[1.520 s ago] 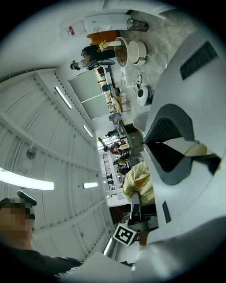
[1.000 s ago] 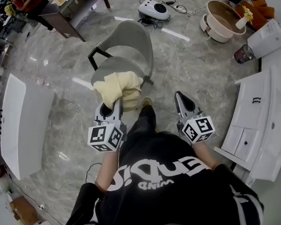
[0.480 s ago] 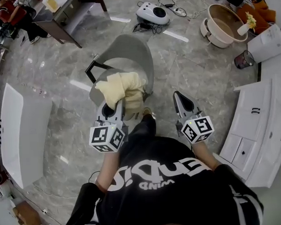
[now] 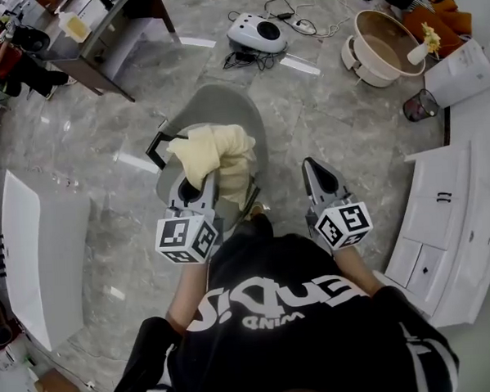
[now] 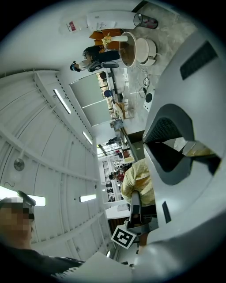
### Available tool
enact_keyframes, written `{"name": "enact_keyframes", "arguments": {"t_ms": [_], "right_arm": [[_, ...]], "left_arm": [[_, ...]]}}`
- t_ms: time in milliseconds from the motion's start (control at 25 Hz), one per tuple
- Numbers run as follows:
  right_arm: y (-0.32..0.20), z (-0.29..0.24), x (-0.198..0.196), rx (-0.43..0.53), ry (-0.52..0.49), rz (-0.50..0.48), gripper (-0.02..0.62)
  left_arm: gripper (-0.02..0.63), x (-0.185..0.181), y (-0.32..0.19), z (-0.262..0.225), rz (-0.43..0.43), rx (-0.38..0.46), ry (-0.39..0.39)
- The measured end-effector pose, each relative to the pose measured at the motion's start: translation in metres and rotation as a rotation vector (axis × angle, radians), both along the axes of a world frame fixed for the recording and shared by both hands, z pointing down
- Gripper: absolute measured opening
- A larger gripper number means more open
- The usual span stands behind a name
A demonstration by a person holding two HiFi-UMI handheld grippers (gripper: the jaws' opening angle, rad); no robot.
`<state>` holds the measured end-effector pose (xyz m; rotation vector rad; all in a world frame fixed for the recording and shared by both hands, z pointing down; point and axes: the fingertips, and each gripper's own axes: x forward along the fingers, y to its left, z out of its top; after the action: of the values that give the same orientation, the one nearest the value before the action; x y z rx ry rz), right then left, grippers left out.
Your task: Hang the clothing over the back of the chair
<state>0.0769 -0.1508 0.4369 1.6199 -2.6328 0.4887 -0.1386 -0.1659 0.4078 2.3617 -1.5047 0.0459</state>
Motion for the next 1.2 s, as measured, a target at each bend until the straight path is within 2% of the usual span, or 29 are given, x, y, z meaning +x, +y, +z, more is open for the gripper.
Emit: {"name": "enact_keyframes", "arguments": {"t_ms": [520,920,1200], "right_arm": [[-0.052,-0.012,0.003,0.017,-0.002,0.005,0.015],[-0.077,-0.013,0.011,0.018,-0.002,-0.039,0.015],[-0.092,-0.011,0.009,0.01,-0.006,-0.069,0.015]], "left_arm": [[0.115,0.007,-0.061,-0.012,0.048,0.027,-0.025],[0.115,0.028,-0.101,-0.011,0.065,0.025,-0.026],[0.115,0.036,-0.143,-0.027,0.102,0.06,-0.041]]}}
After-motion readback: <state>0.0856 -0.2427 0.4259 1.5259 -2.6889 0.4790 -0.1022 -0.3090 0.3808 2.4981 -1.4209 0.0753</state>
